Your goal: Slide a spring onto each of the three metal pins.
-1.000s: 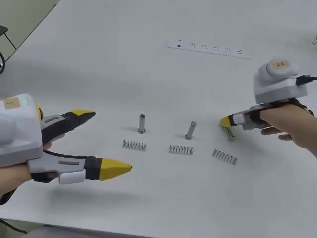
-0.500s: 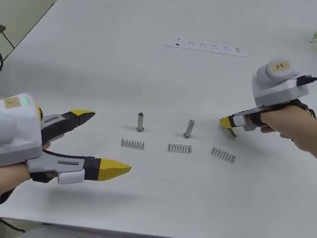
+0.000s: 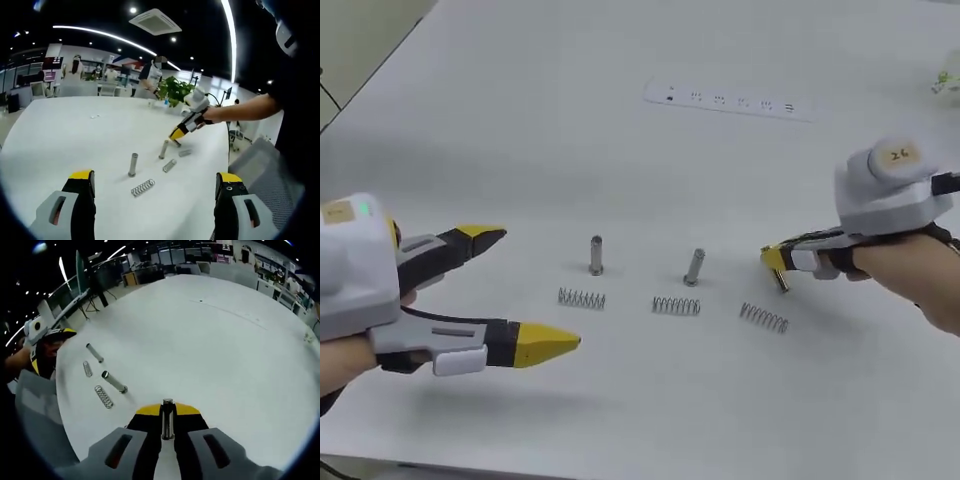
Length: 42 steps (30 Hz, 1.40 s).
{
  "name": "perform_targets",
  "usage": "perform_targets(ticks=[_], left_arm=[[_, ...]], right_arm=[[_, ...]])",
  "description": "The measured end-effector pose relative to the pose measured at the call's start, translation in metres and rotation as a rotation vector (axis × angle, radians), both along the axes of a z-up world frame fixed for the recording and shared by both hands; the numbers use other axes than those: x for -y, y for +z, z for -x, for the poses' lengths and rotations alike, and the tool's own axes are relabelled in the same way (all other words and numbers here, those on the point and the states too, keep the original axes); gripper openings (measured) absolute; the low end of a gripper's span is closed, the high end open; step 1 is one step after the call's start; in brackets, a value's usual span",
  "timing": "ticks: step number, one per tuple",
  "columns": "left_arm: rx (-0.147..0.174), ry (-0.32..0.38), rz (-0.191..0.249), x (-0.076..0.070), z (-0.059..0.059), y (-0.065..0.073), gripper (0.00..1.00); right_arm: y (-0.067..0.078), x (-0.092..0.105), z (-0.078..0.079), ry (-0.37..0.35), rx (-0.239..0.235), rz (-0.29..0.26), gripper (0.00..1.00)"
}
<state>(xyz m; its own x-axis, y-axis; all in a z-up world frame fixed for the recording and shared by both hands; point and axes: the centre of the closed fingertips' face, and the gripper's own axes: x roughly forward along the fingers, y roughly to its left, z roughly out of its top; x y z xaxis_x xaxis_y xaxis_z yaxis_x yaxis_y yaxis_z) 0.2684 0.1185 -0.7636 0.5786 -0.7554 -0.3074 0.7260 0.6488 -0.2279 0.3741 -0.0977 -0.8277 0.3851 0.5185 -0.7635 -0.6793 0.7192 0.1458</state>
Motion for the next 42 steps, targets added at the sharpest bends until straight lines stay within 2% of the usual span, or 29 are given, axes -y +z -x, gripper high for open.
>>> perform_targets(ticks=[8,12,28,31,38,42], left_arm=[[0.0,-0.012,-0.007,0.004,0.002,0.001,0.98],[0.001,-0.011,-0.007,0.004,0.001,0.001,0.98],[0.002,-0.013,-0.004,0.006,0.002,0.001,0.98],[0.001,-0.013,-0.002,0.007,0.002,0.001,0.98],[-0.001,-0.015,-0.002,0.008,0.002,0.0,0.98],[0.006,-0.012,0.018,0.009,0.005,0.002,0.98]], right_arm=[[0.007,0.002,0.004,0.016,0.052,-0.031,0.05],[0.013,0.002,0.005,0.009,0.063,-0.059,0.05],[0.022,0.004,0.017,0.022,0.125,-0.092,0.05],[0.023,0.006,0.017,0.027,0.161,-0.082,0.05],[0.024,0.007,0.022,0.047,0.183,-0.074,0.05],[0.023,0.008,0.022,0.044,0.184,-0.078,0.05]])
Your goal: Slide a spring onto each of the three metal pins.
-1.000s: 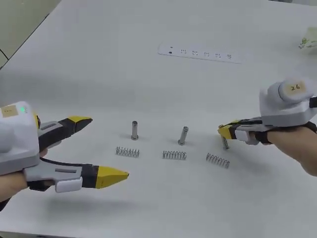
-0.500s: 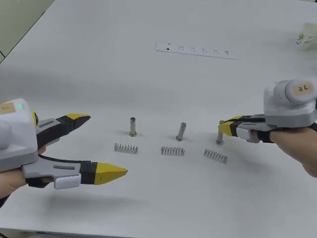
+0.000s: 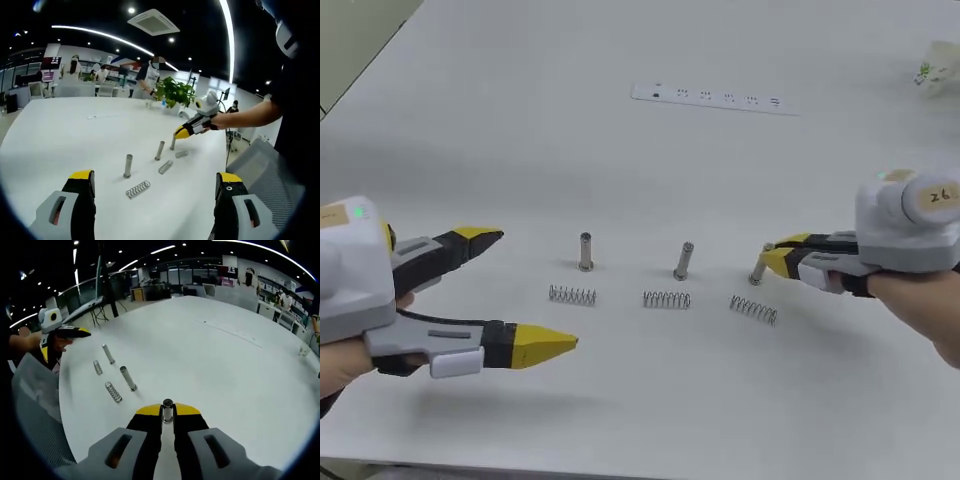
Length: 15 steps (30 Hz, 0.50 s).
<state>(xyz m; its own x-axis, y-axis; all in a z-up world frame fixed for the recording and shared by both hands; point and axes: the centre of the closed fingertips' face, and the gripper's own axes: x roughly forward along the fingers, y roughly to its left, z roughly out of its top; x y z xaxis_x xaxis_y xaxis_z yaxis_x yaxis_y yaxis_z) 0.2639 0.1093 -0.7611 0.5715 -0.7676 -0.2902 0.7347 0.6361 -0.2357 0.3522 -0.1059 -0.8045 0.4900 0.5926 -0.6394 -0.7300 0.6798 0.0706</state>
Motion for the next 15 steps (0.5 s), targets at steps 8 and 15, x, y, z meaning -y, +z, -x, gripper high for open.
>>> perform_targets(ticks=[8,15], left_arm=[[0.002,0.006,0.0,-0.0025,-0.0012,0.0,0.98],[0.004,0.006,0.002,-0.0029,-0.002,0.001,0.98]], right_arm=[[-0.001,-0.0021,0.0008,0.011,0.001,-0.004,0.06],[0.0002,-0.0046,-0.0009,0.011,-0.005,-0.016,0.07]])
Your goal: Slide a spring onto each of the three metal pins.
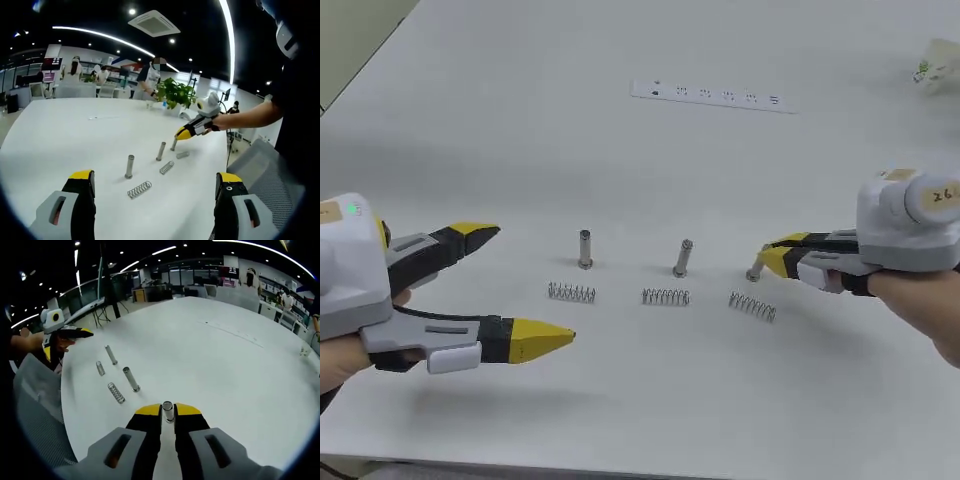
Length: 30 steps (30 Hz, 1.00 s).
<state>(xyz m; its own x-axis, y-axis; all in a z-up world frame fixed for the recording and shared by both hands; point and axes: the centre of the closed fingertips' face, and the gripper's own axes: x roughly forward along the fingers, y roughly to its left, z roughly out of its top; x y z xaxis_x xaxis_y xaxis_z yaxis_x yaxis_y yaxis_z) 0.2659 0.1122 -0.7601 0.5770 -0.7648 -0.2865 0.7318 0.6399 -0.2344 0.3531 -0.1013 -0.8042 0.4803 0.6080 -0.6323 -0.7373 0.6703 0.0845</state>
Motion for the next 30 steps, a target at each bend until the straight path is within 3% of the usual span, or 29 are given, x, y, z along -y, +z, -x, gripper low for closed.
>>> perform_targets(ticks=[30], left_arm=[[0.001,0.002,-0.007,-0.0016,-0.0017,-0.0002,0.98]], right_arm=[[-0.0002,-0.004,0.0037,-0.021,-0.026,-0.047,0.36]])
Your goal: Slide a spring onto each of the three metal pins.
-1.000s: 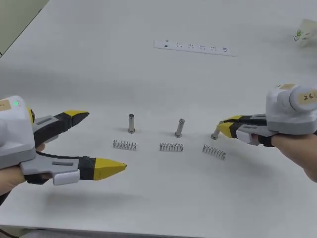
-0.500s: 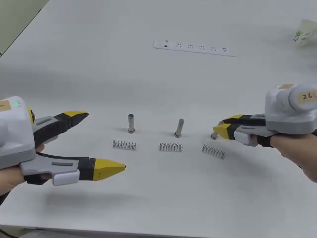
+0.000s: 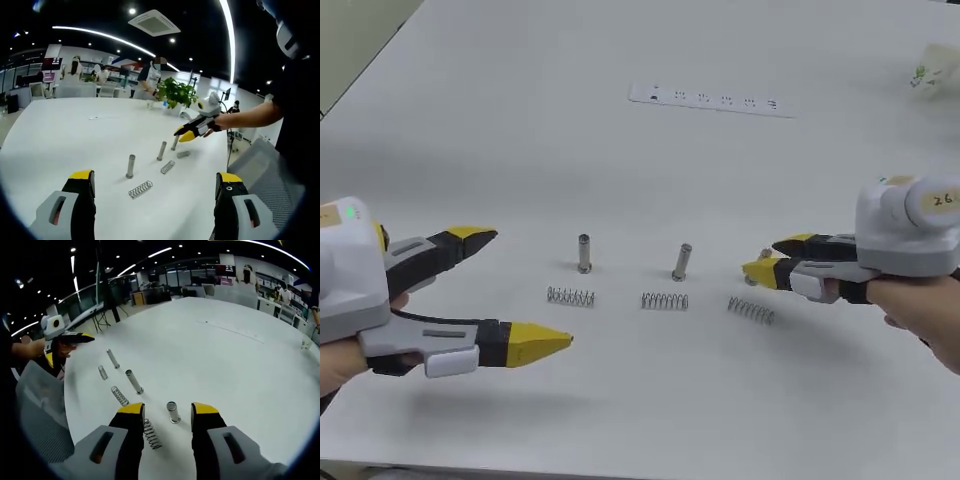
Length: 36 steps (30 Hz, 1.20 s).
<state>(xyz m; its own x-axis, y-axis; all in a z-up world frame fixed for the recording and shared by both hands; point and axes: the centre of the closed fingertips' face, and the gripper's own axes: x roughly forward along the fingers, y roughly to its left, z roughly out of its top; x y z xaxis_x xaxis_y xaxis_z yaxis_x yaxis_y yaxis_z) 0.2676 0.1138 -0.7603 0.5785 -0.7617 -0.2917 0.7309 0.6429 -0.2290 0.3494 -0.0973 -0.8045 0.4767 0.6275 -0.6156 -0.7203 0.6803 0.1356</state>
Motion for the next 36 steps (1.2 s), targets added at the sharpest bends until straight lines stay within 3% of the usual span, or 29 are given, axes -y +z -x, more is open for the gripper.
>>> perform_targets(ticks=[13,19,24,36], left_arm=[[-0.004,-0.008,-0.007,0.0,-0.002,-0.001,0.98],[-0.004,-0.011,-0.01,0.0,-0.001,-0.001,0.98],[-0.003,-0.016,-0.012,0.001,0.0,-0.001,0.98],[-0.003,-0.009,-0.011,-0.001,0.0,-0.001,0.98]], right_arm=[[0.008,-0.001,0.004,-0.003,0.022,-0.022,0.54],[0.006,0.0,0.011,0.008,0.011,-0.02,0.57],[0.007,0.001,0.018,0.036,0.044,-0.016,0.6],[0.007,0.006,0.023,0.055,0.064,-0.004,0.66]])
